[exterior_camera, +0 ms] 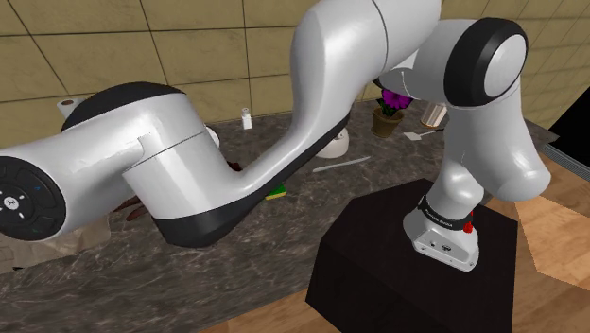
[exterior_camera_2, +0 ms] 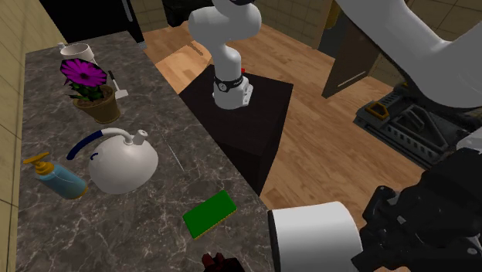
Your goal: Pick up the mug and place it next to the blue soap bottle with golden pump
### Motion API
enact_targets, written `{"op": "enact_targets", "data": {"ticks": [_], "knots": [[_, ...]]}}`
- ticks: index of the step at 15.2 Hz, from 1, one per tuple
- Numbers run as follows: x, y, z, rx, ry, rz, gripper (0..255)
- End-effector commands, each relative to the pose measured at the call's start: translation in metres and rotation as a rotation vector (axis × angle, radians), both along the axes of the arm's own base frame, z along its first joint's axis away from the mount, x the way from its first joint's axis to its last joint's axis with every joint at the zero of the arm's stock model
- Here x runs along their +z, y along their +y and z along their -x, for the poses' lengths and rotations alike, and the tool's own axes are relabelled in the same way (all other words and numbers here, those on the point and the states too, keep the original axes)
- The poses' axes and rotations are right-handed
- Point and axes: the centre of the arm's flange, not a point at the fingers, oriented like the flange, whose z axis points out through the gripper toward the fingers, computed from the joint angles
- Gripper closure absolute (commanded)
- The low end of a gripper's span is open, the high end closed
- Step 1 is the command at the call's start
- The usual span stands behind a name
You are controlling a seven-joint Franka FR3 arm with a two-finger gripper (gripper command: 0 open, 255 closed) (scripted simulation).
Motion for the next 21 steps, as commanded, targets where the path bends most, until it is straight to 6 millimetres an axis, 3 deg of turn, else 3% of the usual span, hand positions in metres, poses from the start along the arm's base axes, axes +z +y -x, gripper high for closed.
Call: {"op": "enact_targets", "data": {"ticks": [1,2,21], "knots": [[0.010,0.000,-0.001,0.000,0.000,0.000,255],[0.012,0.000,-0.001,0.000,0.000,0.000,255],[0.012,-0.239,-0.078,0.000,0.000,0.000,255]]}}
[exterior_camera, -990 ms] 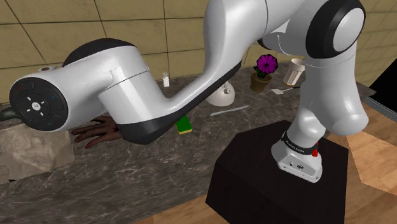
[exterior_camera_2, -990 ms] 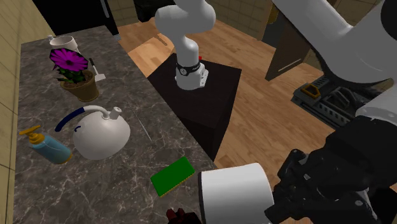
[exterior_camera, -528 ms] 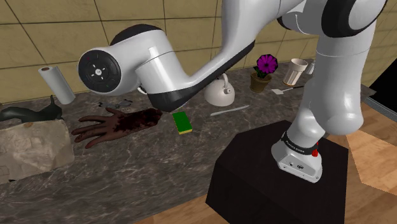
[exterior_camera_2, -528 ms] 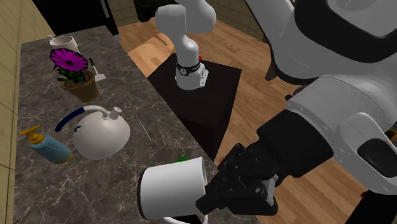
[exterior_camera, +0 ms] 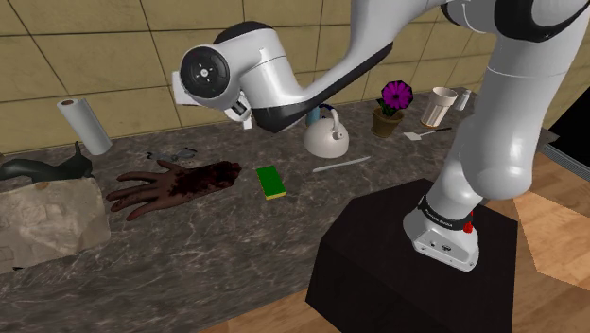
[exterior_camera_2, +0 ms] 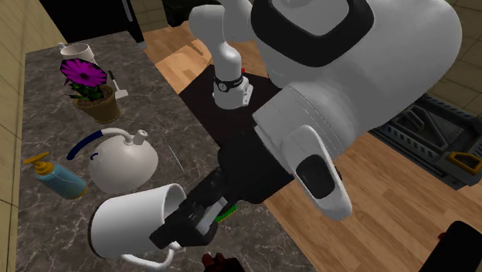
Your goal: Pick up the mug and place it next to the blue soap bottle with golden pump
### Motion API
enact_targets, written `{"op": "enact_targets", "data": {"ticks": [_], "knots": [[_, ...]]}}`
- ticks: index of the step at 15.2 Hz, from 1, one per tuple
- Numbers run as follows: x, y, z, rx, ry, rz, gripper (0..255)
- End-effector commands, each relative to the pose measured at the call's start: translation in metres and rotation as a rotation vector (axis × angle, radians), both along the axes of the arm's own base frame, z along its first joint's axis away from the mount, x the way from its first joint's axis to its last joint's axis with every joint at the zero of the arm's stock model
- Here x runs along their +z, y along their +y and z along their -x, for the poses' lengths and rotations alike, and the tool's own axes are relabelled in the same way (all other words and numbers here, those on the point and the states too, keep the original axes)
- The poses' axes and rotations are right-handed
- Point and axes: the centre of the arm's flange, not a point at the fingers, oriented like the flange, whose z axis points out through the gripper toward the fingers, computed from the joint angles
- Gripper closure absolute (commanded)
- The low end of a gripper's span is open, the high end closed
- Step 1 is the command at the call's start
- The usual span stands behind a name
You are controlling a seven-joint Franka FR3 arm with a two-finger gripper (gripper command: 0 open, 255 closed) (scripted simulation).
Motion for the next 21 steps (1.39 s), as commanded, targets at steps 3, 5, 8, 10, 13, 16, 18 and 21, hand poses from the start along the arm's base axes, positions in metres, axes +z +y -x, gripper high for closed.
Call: {"op": "enact_targets", "data": {"ticks": [3,5,8,10,13,16,18,21], "knots": [[0.000,-0.051,-0.016,0.001,0.000,-0.001,255],[0.000,-0.076,-0.024,0.001,0.000,-0.001,255],[0.000,-0.114,-0.036,0.001,0.000,-0.001,255],[0.000,-0.139,-0.044,0.001,0.000,-0.001,255],[0.000,-0.177,-0.056,0.001,0.000,-0.001,255],[0.000,-0.214,-0.068,0.001,0.000,-0.001,255],[0.000,-0.240,-0.076,0.001,0.000,-0.001,255],[0.000,-0.277,-0.088,0.001,0.000,-0.001,255]]}}
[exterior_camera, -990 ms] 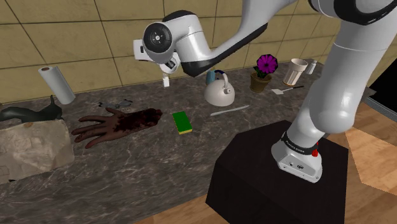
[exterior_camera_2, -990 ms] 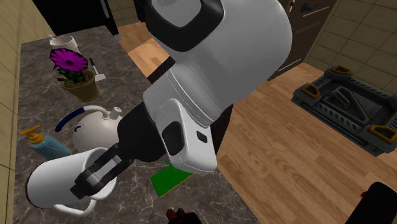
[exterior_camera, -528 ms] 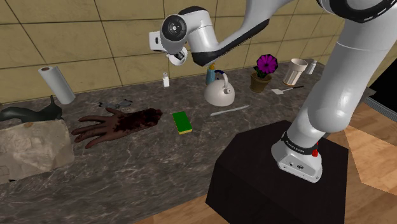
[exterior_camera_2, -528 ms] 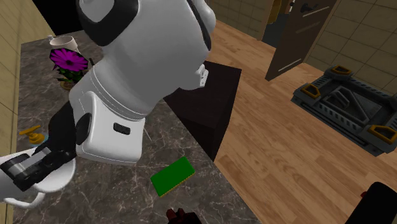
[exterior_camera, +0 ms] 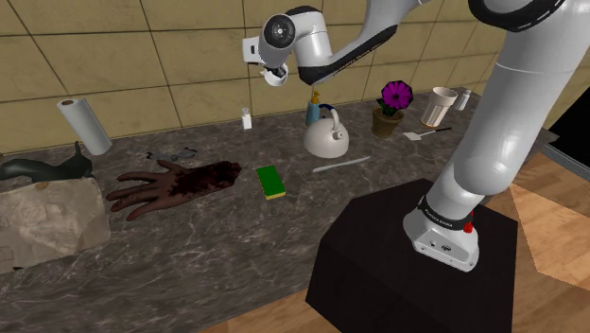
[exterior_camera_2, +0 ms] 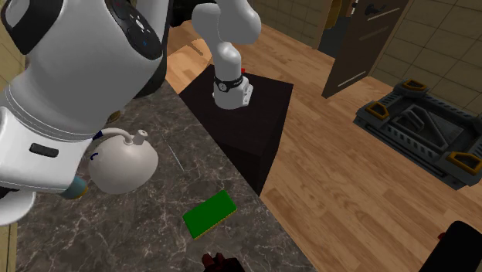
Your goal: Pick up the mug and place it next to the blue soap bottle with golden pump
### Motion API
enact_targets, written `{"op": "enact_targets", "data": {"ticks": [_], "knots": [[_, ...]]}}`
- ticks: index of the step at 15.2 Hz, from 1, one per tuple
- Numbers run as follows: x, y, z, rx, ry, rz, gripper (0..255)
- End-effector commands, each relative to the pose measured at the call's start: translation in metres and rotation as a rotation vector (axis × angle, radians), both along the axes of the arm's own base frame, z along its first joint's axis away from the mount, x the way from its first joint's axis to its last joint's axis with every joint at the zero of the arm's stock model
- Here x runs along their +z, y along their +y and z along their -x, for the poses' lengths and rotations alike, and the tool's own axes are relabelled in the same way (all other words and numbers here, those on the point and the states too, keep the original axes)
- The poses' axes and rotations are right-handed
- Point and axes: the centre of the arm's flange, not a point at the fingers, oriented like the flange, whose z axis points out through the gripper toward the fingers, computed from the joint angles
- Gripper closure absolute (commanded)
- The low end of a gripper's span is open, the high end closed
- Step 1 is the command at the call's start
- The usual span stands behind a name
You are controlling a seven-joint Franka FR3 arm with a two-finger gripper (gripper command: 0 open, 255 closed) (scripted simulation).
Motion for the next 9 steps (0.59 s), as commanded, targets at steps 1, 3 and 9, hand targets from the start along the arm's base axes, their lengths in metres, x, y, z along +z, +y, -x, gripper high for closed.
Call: {"op": "enact_targets", "data": {"ticks": [1,3,9], "knots": [[0.005,-0.024,-0.006,0.002,-0.001,0.000,255],[0.005,-0.050,-0.014,0.002,-0.001,0.000,255],[-0.005,-0.105,-0.032,0.002,-0.001,0.000,255]]}}
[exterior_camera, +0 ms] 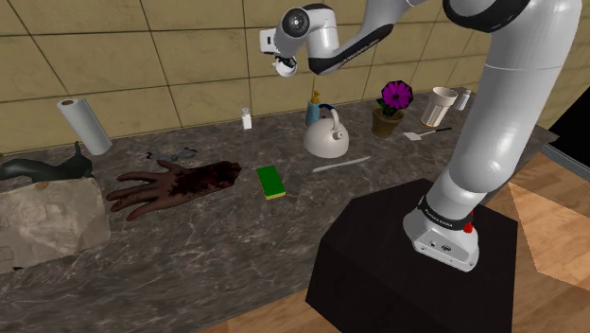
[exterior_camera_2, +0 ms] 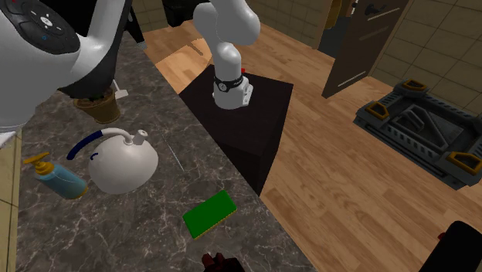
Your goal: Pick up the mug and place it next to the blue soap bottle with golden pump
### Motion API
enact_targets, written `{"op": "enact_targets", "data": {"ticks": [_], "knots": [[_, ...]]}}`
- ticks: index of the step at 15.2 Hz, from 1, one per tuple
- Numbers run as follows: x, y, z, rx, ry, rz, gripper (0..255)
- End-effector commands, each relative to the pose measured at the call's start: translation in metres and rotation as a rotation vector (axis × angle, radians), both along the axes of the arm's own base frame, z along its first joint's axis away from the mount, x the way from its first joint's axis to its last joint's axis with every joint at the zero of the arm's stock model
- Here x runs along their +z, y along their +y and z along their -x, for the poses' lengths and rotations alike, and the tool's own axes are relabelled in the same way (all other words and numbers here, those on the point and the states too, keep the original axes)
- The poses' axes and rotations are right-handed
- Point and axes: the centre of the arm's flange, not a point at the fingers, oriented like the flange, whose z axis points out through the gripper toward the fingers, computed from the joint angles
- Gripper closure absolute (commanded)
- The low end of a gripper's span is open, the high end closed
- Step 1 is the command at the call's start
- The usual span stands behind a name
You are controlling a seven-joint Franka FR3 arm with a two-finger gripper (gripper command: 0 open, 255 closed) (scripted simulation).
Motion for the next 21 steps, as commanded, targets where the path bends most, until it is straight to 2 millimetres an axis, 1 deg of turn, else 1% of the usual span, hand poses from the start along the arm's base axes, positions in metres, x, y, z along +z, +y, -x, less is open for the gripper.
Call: {"op": "enact_targets", "data": {"ticks": [1,21], "knots": [[-0.009,-0.003,0.000,0.002,0.000,0.000,255],[-0.115,-0.003,0.000,0.002,0.000,0.000,255]]}}
